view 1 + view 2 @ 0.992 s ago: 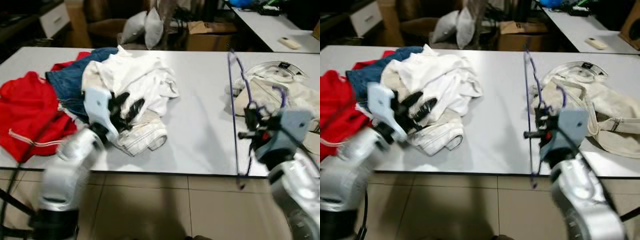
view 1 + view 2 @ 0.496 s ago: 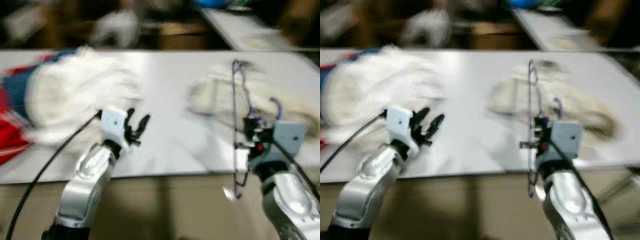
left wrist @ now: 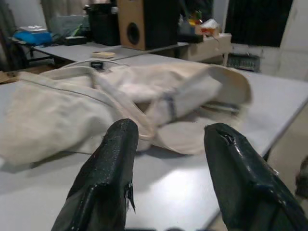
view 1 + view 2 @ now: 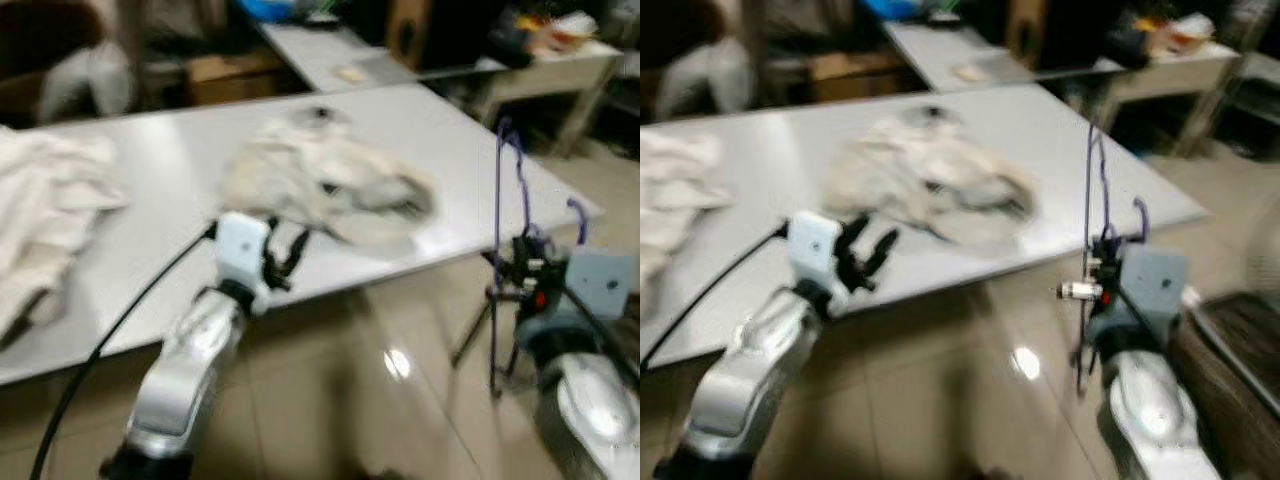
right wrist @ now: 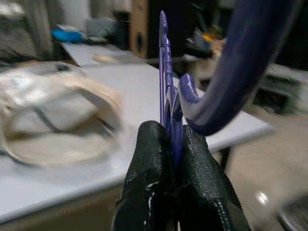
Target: Hang hanger
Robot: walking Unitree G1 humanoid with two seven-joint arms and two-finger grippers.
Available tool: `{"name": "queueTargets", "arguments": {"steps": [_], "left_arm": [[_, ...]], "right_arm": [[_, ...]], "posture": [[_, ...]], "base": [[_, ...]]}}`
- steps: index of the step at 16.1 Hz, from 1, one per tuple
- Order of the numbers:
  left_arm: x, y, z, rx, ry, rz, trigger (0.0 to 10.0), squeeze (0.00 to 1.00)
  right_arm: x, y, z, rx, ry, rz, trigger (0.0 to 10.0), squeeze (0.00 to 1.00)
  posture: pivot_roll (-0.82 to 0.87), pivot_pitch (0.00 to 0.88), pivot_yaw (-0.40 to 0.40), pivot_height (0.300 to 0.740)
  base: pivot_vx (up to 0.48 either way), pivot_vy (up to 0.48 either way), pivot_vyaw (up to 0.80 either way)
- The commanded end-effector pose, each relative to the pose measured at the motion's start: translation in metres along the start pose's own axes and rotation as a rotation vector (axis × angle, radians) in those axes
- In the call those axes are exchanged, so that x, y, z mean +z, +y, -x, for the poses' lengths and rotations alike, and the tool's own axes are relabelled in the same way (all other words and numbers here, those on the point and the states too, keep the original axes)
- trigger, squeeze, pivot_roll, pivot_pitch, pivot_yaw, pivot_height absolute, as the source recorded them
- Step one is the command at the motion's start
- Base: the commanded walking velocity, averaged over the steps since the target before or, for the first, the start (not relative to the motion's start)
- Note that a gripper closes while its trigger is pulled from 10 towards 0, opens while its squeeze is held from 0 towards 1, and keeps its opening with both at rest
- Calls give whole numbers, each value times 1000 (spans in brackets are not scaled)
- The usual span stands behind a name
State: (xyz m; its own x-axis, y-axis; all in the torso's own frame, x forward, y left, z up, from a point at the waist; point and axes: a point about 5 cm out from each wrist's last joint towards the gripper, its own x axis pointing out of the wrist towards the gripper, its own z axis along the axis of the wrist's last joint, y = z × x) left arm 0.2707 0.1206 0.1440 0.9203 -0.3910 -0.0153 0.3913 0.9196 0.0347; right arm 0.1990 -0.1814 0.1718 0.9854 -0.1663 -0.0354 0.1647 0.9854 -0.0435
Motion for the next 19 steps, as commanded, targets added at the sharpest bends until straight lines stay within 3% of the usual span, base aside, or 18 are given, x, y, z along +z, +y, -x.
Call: {"name": "queueTargets", "arguments": {"steps": [1, 3, 7, 10, 13, 17, 19], "left_arm": [[4, 3, -1, 16, -25, 4, 10000, 0], [2, 3, -3, 16, -13, -11, 10000, 0], [-2, 5, -6, 41, -10, 10, 10000, 0], [-6, 6, -5, 55, 6, 1, 10000, 0], [-10, 4, -4, 59, 16, 12, 10000, 0], [-10, 1, -8, 48, 15, -10, 10000, 0], [-10, 1, -9, 44, 19, -26, 10000, 0]], "right_arm": [[3, -5, 0, -28, -10, 30, 10000, 0], [-4, -7, 1, -19, 22, 74, 10000, 0], [-12, -4, -4, 25, 55, 41, 10000, 0], [-19, -1, -7, 51, 72, 88, 10000, 0], [-20, -1, -12, 26, 60, 132, 10000, 0], [-22, 3, -15, 43, 74, 102, 10000, 0], [-24, 2, -16, 35, 81, 97, 10000, 0]], "posture": [[-62, 0, 36, 740], [-65, 0, 37, 740], [-67, 0, 33, 740], [-65, 0, 26, 740], [-61, 0, 26, 740], [-61, 0, 26, 740], [-63, 0, 28, 740]], "base": [[0, 0, 0], [0, 0, 0], [124, 0, 0], [284, 0, -721], [291, 0, 0], [318, 0, 0], [326, 0, -800]]}}
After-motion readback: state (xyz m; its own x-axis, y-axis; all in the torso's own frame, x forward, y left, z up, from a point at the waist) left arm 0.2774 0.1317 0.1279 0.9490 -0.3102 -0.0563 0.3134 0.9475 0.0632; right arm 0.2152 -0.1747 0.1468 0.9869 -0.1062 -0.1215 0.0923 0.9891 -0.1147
